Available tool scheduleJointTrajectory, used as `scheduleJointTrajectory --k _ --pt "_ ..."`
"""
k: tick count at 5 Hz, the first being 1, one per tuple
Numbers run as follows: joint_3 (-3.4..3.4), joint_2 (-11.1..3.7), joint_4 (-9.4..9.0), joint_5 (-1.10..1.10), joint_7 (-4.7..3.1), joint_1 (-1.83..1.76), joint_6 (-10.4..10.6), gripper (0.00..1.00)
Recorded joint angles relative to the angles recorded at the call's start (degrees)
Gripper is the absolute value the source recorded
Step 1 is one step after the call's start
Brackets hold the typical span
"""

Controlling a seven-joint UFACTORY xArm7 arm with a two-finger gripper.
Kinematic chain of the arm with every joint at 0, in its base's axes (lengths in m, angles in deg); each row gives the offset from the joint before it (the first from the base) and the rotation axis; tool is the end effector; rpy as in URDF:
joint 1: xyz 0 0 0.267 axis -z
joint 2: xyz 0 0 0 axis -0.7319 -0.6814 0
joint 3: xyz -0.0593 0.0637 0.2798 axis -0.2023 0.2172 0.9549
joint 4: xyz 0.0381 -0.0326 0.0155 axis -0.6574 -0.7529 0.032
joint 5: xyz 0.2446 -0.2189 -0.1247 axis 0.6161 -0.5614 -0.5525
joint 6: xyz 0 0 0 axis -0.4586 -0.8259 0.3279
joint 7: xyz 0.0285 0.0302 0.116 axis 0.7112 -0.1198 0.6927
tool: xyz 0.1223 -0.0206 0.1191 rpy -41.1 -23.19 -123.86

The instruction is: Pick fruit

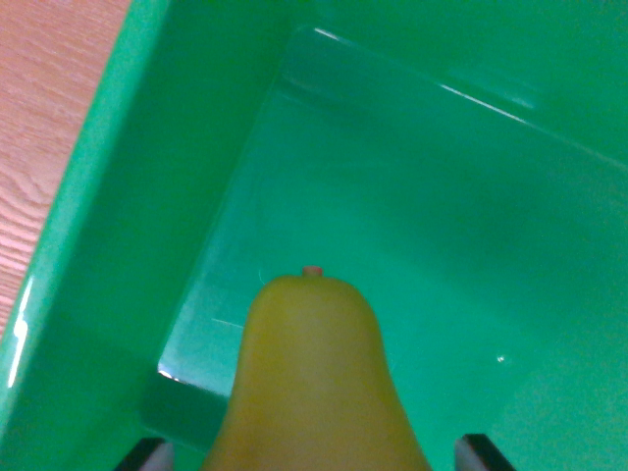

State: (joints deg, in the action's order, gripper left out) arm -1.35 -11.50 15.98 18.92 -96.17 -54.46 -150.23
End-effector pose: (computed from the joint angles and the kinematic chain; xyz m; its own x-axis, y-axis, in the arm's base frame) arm 0.3986 0.0778 0.1900 0.8983 0.4240 -0.1156 0.4284 -0.9034 0.0155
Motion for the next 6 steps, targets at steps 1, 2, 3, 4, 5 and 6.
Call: scheduleJointTrajectory --k 1,2,3,4,5,6 --pt "0.0 0.0 0.0 0.0 0.0 0.0 0.0 1.0" --pt "0.0 1.09 1.42 0.17 -0.19 0.01 -2.5 1.0" --pt "0.0 1.09 1.42 0.17 -0.19 0.01 -2.5 1.0" --pt "-0.01 2.2 2.86 0.35 -0.38 0.01 -5.0 1.0" --pt "-0.01 2.2 2.86 0.35 -0.38 0.01 -5.0 1.0" --pt "-0.01 3.24 4.22 0.51 -0.57 0.02 -7.4 1.0"
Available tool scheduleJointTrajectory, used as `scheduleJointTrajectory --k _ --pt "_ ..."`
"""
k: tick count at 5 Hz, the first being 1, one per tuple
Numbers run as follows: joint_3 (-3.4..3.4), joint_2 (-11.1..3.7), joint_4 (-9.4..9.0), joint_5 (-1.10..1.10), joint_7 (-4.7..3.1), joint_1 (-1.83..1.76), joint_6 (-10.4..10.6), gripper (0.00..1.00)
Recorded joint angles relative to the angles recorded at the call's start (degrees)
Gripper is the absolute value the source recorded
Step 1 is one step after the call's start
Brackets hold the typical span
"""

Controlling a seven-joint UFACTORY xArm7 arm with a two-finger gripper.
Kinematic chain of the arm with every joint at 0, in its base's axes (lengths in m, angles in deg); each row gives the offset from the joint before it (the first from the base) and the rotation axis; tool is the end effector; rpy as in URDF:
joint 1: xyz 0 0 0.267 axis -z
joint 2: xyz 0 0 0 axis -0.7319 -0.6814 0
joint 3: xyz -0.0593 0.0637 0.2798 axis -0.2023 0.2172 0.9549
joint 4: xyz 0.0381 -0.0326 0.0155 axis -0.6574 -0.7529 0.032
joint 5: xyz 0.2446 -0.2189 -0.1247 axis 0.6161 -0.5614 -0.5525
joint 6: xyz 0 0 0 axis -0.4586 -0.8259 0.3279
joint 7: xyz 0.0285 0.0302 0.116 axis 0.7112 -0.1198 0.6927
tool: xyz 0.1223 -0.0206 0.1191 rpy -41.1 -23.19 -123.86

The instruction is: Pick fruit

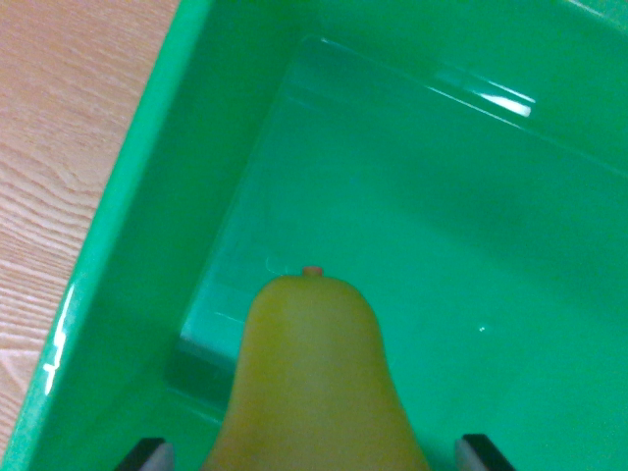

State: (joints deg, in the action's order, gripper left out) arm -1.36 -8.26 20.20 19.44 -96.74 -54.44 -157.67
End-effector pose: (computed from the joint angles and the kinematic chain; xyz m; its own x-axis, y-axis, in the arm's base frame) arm 0.3917 0.0775 0.2354 0.8977 0.4254 -0.1151 0.4295 -0.9030 0.0127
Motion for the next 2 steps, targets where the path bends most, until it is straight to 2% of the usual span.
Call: scheduleJointTrajectory --k 1,2 --pt "0.0 0.0 0.0 0.0 0.0 0.0 0.0 1.0" --pt "0.0 0.99 1.28 0.16 -0.17 0.0 -2.3 1.0"
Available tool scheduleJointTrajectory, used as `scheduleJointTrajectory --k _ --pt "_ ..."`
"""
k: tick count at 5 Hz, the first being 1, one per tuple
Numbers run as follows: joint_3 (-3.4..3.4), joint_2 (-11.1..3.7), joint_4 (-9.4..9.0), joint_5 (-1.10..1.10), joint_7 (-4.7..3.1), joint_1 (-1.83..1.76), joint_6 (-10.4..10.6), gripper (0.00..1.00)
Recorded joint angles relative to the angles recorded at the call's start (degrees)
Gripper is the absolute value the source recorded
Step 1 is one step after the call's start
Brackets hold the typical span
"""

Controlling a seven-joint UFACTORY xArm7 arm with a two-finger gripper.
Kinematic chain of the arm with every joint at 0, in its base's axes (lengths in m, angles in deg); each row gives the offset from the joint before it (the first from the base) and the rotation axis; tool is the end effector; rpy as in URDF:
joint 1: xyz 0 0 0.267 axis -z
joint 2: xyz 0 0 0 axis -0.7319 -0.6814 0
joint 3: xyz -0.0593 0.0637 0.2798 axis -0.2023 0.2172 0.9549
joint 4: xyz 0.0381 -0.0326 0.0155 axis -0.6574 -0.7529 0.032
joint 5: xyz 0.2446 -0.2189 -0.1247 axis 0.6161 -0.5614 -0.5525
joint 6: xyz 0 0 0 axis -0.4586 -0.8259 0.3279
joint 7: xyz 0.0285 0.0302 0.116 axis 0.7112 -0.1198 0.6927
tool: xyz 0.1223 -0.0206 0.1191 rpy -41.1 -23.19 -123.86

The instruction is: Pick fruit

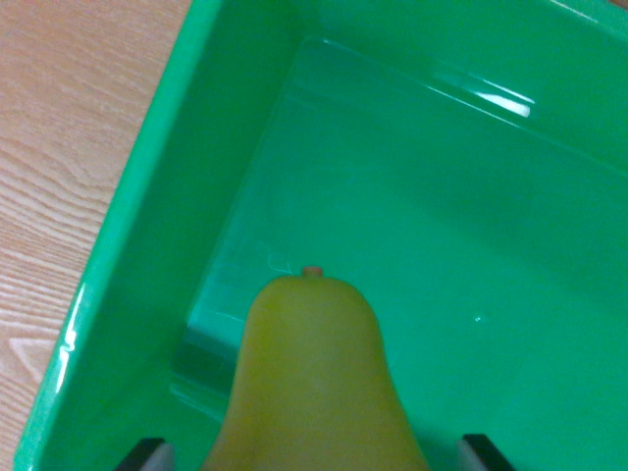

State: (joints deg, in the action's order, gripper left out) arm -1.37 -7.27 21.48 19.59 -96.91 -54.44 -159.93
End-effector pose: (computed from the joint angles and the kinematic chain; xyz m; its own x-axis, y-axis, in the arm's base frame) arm 0.3884 0.0773 0.2492 0.8974 0.4261 -0.1148 0.4302 -0.9027 0.0118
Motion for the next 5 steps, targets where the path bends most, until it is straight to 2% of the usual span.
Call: scheduleJointTrajectory --k 1,2,3,4,5 --pt "0.0 0.0 0.0 0.0 0.0 0.0 0.0 1.0" --pt "0.0 0.84 1.09 0.13 -0.15 0.0 -1.9 1.0" --pt "0.0 0.84 1.09 0.13 -0.15 0.0 -1.9 1.0" --pt "-0.01 1.71 2.22 0.27 -0.3 0.01 -3.9 1.0" --pt "-0.01 1.71 2.22 0.27 -0.3 0.01 -3.9 1.0"
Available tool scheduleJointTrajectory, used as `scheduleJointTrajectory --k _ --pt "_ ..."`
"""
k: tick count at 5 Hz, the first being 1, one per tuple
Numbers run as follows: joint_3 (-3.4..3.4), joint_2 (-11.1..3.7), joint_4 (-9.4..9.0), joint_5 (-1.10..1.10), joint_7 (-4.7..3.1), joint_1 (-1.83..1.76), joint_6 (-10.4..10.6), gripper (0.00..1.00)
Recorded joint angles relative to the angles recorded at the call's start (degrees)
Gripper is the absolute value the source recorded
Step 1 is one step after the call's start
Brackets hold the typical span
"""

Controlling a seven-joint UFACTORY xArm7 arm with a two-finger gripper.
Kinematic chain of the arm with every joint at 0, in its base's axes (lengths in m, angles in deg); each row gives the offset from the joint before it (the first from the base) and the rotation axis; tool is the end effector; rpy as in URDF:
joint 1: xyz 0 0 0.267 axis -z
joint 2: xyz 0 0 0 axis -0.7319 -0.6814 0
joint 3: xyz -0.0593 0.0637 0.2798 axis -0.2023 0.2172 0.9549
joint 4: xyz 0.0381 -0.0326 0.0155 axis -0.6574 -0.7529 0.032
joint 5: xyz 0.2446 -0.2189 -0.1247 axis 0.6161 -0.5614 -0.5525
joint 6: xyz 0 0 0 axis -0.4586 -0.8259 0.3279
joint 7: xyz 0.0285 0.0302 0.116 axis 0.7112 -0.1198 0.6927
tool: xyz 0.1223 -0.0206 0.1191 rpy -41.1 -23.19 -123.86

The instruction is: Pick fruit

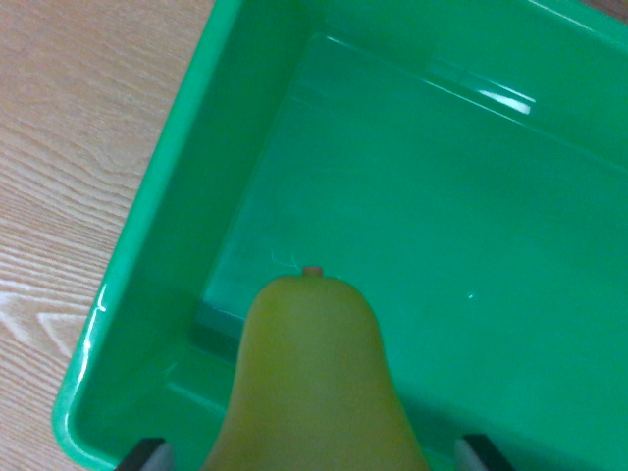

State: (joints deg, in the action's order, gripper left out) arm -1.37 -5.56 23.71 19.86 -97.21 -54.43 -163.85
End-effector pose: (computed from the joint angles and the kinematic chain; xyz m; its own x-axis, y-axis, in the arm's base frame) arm 0.3814 0.0769 0.2731 0.8966 0.4279 -0.1142 0.4317 -0.9019 0.0097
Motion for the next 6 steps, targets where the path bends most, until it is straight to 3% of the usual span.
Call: scheduleJointTrajectory --k 3,6 --pt "-0.01 1.28 1.66 0.2 -0.22 0.01 -2.9 1.0" --pt "-0.01 1.74 2.26 0.28 -0.3 0.01 -4.0 1.0"
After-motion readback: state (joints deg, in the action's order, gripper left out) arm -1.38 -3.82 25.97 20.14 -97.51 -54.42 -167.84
